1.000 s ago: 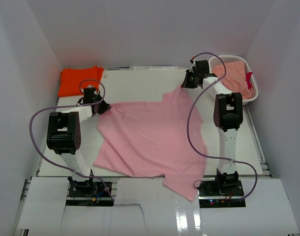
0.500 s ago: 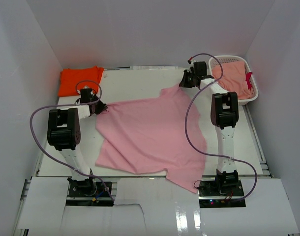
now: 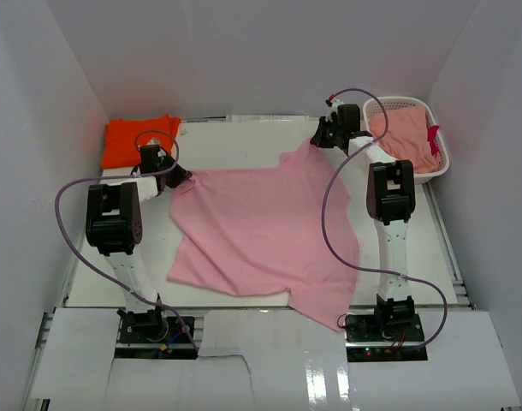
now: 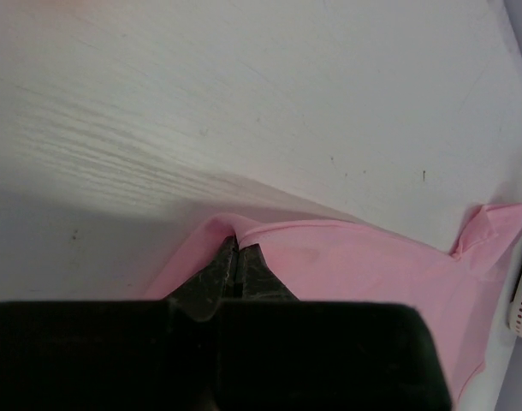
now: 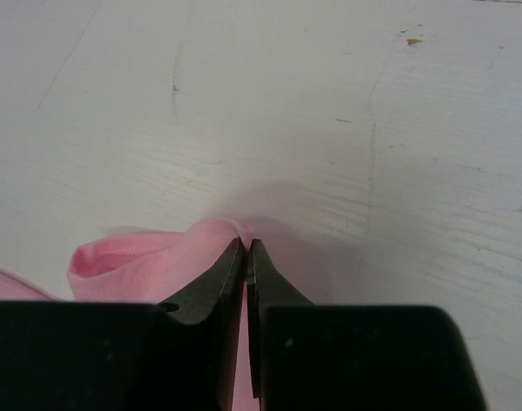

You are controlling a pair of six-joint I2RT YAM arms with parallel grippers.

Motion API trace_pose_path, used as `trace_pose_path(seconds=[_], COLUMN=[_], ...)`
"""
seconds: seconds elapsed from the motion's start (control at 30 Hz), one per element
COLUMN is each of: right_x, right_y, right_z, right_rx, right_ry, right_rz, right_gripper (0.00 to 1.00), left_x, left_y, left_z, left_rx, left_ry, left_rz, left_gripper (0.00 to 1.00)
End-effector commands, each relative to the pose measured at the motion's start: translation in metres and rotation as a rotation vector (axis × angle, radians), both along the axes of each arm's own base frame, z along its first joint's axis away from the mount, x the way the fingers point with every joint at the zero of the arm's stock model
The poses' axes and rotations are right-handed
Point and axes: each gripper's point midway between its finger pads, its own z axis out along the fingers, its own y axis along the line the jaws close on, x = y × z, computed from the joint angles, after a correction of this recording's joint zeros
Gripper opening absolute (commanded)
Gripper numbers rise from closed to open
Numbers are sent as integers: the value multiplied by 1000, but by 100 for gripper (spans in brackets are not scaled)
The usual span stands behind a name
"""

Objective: Fold and stack the t-shirts
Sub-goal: Flatten out the tshirt

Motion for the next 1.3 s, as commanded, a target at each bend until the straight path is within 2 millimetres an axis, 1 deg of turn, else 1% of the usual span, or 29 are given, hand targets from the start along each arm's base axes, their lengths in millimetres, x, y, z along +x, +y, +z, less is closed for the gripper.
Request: trace_pose_path(seconds=[0.0,0.13,0.2,0.23,0.3,0.33,0.37,0.47,0.5,0.57,0.63,0.7,0.73,0.8,0.83,0.93,1.0,1.1,1.17,1.23,1.27], right_x=[15,16,15,15,15,14,15,15,15,15,16,16,16,16,15,14,14,14,13,13,13], right_y=[6,9,11,12,11,12,11,11,12,11,11,11,12,12,12,13,12,11,12,12,12], right_z=[30,31,31,31,32,32,32,32,31,30,30,31,31,31,31,30,29,27,26,25,25], right_rx=[8,4,6,5,0,-2,-4,-8,-9,-10,-12,-11,-12,-16,-16,-18,-20,-21,-22,-23,-23], right_ry=[-107,-111,-111,-112,-114,-115,-115,-117,-116,-115,-117,-119,-120,-120,-120,-116,-115,-111,-110,-108,-110], right_rz=[30,37,43,45,45,45,45,48,50,49,48,48,50,51,53,55,52,50,53,56,56], right_gripper=[8,8,8,8,8,8,8,8,8,8,8,8,8,8,8,8,8,8,8,8,8], left_x=[16,24,26,30,33,36,36,38,38,36,35,34,33,33,33,34,35,37,38,40,41], left_y=[-10,-11,-12,-12,-11,-11,-9,-7,-5,-5,-2,1,3,4,4,4,3,5,6,12,14], left_z=[34,46,48,53,52,56,50,46,42,37,34,32,31,33,38,54,60,64,75,85,96], left_rx=[-16,-18,-29,-31,-41,-42,-42,-33,-24,-19,-8,3,7,9,10,5,5,14,36,69,90], left_ry=[-99,-129,-136,-150,-153,-164,-142,-122,-111,-97,-82,-71,-68,-72,-83,-141,-153,-143,-159,-183,-208], left_rz=[-65,-89,-102,-110,-132,-142,-145,-147,-140,-139,-124,-114,-110,-108,-107,-106,-113,-115,-119,-98,-98], left_gripper=[0,0,0,0,2,3,4,8,12,15,24,35,43,45,47,47,47,47,47,47,47])
